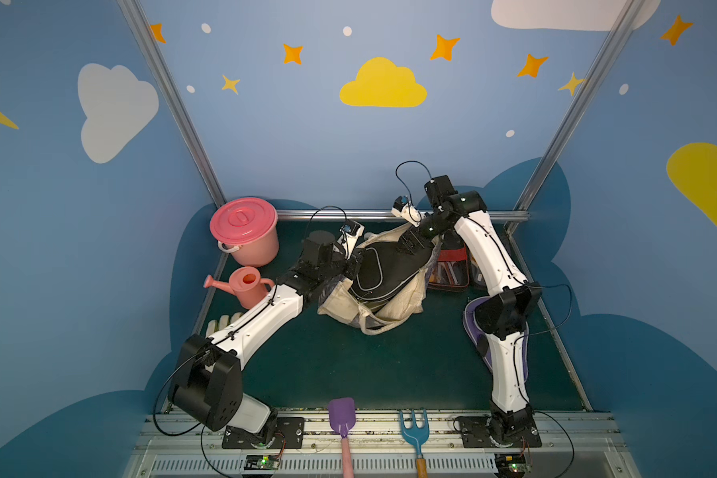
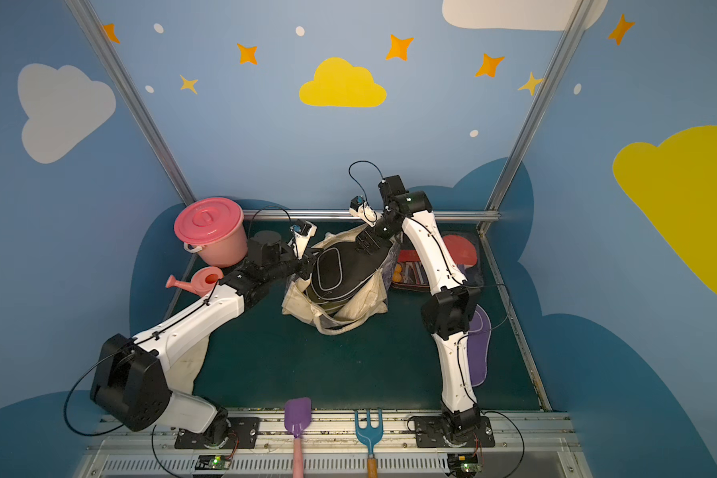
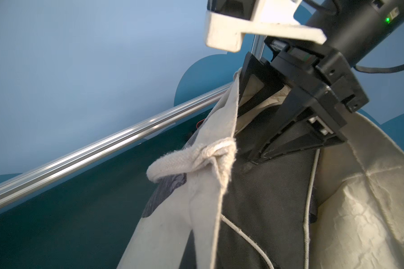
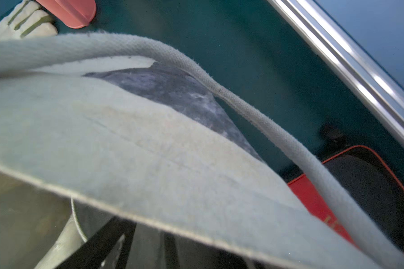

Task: Remove the ping pong set from the canvas bag
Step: Pick up the ping pong set from the canvas bag.

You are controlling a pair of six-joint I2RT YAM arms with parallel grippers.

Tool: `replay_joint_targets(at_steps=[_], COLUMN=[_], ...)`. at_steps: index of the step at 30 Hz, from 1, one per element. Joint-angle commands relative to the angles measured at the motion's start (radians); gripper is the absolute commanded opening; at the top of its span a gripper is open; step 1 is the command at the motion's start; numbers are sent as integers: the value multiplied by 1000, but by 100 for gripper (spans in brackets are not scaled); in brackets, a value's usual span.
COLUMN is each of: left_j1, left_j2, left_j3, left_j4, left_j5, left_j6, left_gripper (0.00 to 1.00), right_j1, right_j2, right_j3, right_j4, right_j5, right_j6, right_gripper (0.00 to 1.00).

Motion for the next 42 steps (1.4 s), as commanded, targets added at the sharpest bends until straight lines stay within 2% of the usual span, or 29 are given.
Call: replay_joint_targets(at_steps=[1,11,14,16,19,21,23,25,30,33,37,42], left_j1=[-3,-3,-3,-1,-1,-2,0,3,6,8,15,45], left_j2=[-42,-45,-49,-52,-56,-60,-67,-73,-92,-105,-132,-184], left_j3=[29,30,28,27,23,22,20,18,11,13,10,-5], left_j4=[57,57,57,55,55,54,51,48,42,12,-51,-89], left_j5=[31,32,27,26,21,16,13,8,-8,-59,-166,-210], left_j6=[10,15,19,22,26,29,32,34,37,32,30,24], left_gripper=[4,4,4,4,4,4,4,4,4,4,4,4], right_j1=[-60,-95,-105,-112,-116,-116,-117,-117,-113,-102,-85,-77], right_j2=[51,121,136,144,147,141,131,117,63,9,-101,-259], right_j3=[8,-46,-46,-48,-54,-54,-52,-50,-49,-54,-100,-173], right_j4=[-105,-183,-207,-224,-230,-234,-233,-232,-226,-206,-106,42], right_j5=[-22,-166,-215,-246,-265,-272,-277,-288,-315,-344,-360,-387], right_j6=[38,53,49,38,38,34,34,32,27,31,85,159], right_gripper=[93,93,88,70,36,22,14,1,0,0,0,0])
